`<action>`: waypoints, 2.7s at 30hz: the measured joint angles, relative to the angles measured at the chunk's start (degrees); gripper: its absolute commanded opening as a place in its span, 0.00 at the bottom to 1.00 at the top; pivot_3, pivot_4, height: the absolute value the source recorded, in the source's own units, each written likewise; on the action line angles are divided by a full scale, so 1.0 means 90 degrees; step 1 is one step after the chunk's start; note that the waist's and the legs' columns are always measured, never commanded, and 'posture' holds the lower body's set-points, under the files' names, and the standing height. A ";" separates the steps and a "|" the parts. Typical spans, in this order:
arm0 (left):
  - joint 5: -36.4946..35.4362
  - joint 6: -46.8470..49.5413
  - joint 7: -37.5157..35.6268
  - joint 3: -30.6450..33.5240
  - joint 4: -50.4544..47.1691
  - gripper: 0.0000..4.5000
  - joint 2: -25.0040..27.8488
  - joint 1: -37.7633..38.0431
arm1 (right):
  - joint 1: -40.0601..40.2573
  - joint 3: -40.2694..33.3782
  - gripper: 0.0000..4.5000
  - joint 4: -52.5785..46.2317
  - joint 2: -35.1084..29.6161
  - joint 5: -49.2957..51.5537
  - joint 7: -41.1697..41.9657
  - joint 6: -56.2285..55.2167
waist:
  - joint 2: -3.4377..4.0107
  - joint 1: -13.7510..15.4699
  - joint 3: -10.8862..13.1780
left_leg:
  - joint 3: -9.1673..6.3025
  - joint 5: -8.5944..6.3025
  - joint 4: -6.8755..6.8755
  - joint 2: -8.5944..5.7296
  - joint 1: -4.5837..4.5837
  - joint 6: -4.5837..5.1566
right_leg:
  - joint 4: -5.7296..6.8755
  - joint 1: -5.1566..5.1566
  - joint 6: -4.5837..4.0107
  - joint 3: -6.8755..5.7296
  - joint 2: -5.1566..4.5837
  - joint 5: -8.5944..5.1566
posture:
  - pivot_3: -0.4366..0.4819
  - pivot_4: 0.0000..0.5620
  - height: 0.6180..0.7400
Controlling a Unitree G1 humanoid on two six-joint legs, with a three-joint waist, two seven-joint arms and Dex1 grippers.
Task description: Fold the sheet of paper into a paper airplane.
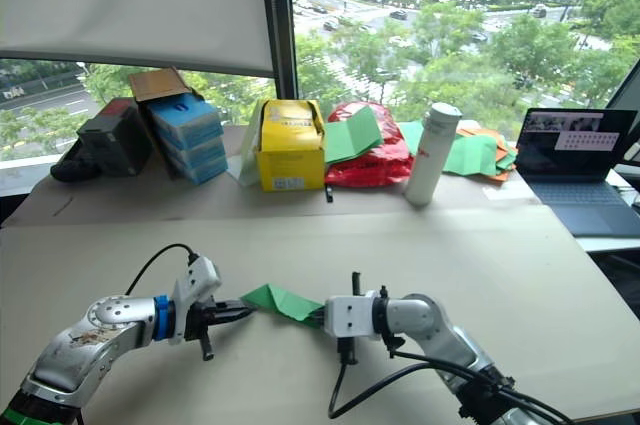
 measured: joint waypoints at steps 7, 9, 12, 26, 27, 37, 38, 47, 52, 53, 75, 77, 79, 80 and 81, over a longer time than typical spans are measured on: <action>-0.0880 0.0671 -0.0082 0.0480 -0.0400 0.00 0.0065 -0.0594 | -0.0001 -0.0015 0.01 -0.0032 0.0090 0.0071 0.0067 0.0227 | 0.0000 -0.0036 0.0000 | 0.0002 0.0013 -0.0001 -0.0001 0.0012 -0.0021 | 0.0005 0.0006 0.0000 0.0003 0.0010 0.0000 | 0.48 0.27 1.00; -0.0847 0.0650 -0.0052 0.0435 -0.0372 0.00 0.0050 -0.0630 | 0.0002 -0.0023 0.01 -0.0060 0.0090 0.0076 0.0080 0.0287 | 0.0000 -0.0036 0.0000 | 0.0003 0.0015 -0.0001 -0.0001 0.0012 -0.0026 | 0.0004 0.0008 0.0000 0.0004 0.0013 0.0000 | 0.48 0.27 1.00; -0.0393 0.0311 0.0021 -0.0062 -0.0016 0.00 -0.0189 -0.0682 | 0.0002 -0.0049 0.01 -0.0106 0.0090 0.0125 0.0136 0.0440 | 0.0000 -0.0007 0.0000 | 0.0006 0.0014 -0.0001 -0.0002 0.0019 -0.0024 | 0.0004 0.0015 0.0000 0.0005 0.0037 0.0000 | 0.48 0.27 1.00; 0.0861 -0.1047 -0.0112 -0.1112 0.1276 0.00 -0.0656 -0.0772 | 0.0115 -0.0097 0.43 -0.0878 0.0133 0.0282 0.0237 0.1617 | 0.0000 0.0035 0.0000 | 0.0006 0.0000 0.0004 0.0001 0.0006 0.0001 | 0.0006 0.0002 0.0000 0.0013 0.0023 0.0000 | 0.48 0.27 1.00; 0.0869 -0.1064 -0.0115 -0.1112 0.1275 0.00 -0.0658 -0.0763 | 0.0153 -0.0132 0.43 -0.1050 0.0135 0.0454 0.0304 0.1919 | 0.0000 0.0039 0.0000 | 0.0006 -0.0001 0.0005 0.0001 0.0005 0.0002 | 0.0006 0.0002 0.0000 0.0013 0.0022 0.0000 | 0.48 0.27 1.00; 0.0883 -0.1075 -0.0093 -0.1089 0.1264 0.00 -0.0759 -0.0720 | -0.0668 -0.0594 0.02 -0.1729 0.0633 0.1461 -0.0047 0.4363 | 0.0000 0.0062 0.0000 | 0.0003 -0.0003 0.0005 -0.0003 0.0003 0.0005 | 0.0006 0.0002 0.0000 -0.0001 0.0010 0.0000 | 0.48 0.27 1.00; 0.0883 -0.1072 -0.0091 -0.1088 0.1259 0.00 -0.0761 -0.0719 | -0.0679 -0.0534 0.01 -0.1572 0.0627 0.1378 -0.0107 0.4384 | 0.0000 0.0067 0.0000 | 0.0005 -0.0003 0.0005 -0.0005 0.0003 0.0006 | 0.0006 0.0002 0.0001 -0.0001 0.0009 0.0000 | 0.48 0.27 1.00; 0.0888 -0.1014 0.0017 -0.1065 0.1117 0.00 -0.0766 -0.0627 | -0.0669 -0.0160 0.01 -0.0927 0.0692 0.1095 -0.0257 0.4369 | 0.0000 0.0058 0.0000 | 0.0008 -0.0002 0.0005 -0.0004 0.0000 0.0005 | 0.0007 -0.0001 0.0001 -0.0002 0.0027 0.0000 | 0.48 0.27 1.00; 0.0886 -0.1000 0.0066 -0.1059 0.1083 0.00 -0.0789 -0.0594 | -0.0669 -0.0079 0.01 -0.0821 0.0653 0.0926 -0.0248 0.4353 | 0.0000 0.0060 0.0000 | 0.0009 -0.0002 0.0006 -0.0004 0.0003 0.0006 | 0.0006 0.0002 0.0001 0.0001 0.0047 0.0000 | 0.48 0.27 1.00; 0.0885 -0.0998 0.0077 -0.1058 0.1080 0.00 -0.0793 -0.0589 | -0.0669 -0.0055 0.01 -0.0821 0.0637 0.0914 -0.0247 0.4354 | 0.0000 0.0061 0.0000 | 0.0008 -0.0002 0.0006 -0.0003 0.0004 0.0006 | 0.0007 0.0003 0.0001 0.0001 0.0047 0.0000 | 0.48 0.27 1.00; 0.0887 -0.0893 0.0142 -0.1058 0.1017 0.00 -0.0804 -0.0544 | -0.0102 -0.0132 0.01 -0.1535 -0.0211 0.0956 -0.0159 0.4503 | -0.0002 0.0158 -0.0010 | 0.0003 -0.0007 0.0008 -0.0007 0.0021 0.0014 | -0.0001 0.0026 0.0003 -0.0012 0.0003 0.0000 | 0.48 0.27 1.00; 0.0887 -0.0893 0.0140 -0.1058 0.1017 0.00 -0.0804 -0.0544 | 0.0000 -0.0180 0.01 -0.1647 -0.0347 0.0995 -0.0133 0.4518 | -0.0002 0.0183 -0.0011 | 0.0003 -0.0009 0.0010 -0.0009 0.0020 0.0017 | -0.0003 0.0027 0.0004 -0.0014 0.0001 -0.0001 | 0.48 0.27 1.00; 0.0888 -0.0893 0.0140 -0.1058 0.1018 0.00 -0.0804 -0.0543 | 0.0071 -0.0227 0.01 -0.1751 -0.0485 0.1039 -0.0099 0.4560 | -0.0003 0.0195 -0.0011 | 0.0002 -0.0011 0.0013 -0.0010 0.0020 0.0021 | -0.0008 0.0031 0.0006 -0.0016 0.0000 0.0001 | 0.48 0.27 1.00; 0.0888 -0.0893 0.0139 -0.1058 0.1018 0.00 -0.0804 -0.0543 | 0.0090 -0.0244 0.01 -0.1784 -0.0525 0.1066 -0.0090 0.4595 | -0.0003 0.0200 -0.0011 | 0.0002 -0.0011 0.0013 -0.0009 0.0020 0.0022 | -0.0008 0.0032 0.0007 -0.0017 -0.0001 0.0001 | 0.48 0.27 1.00; 0.0889 -0.0893 0.0138 -0.1058 0.1018 0.00 -0.0805 -0.0544 | 0.0115 -0.0258 0.01 -0.1833 -0.0586 0.1086 -0.0080 0.4624 | -0.0003 0.0206 -0.0011 | 0.0002 -0.0011 0.0014 -0.0010 0.0021 0.0022 | -0.0009 0.0033 0.0007 -0.0018 -0.0001 0.0001 | 0.48 0.27 1.00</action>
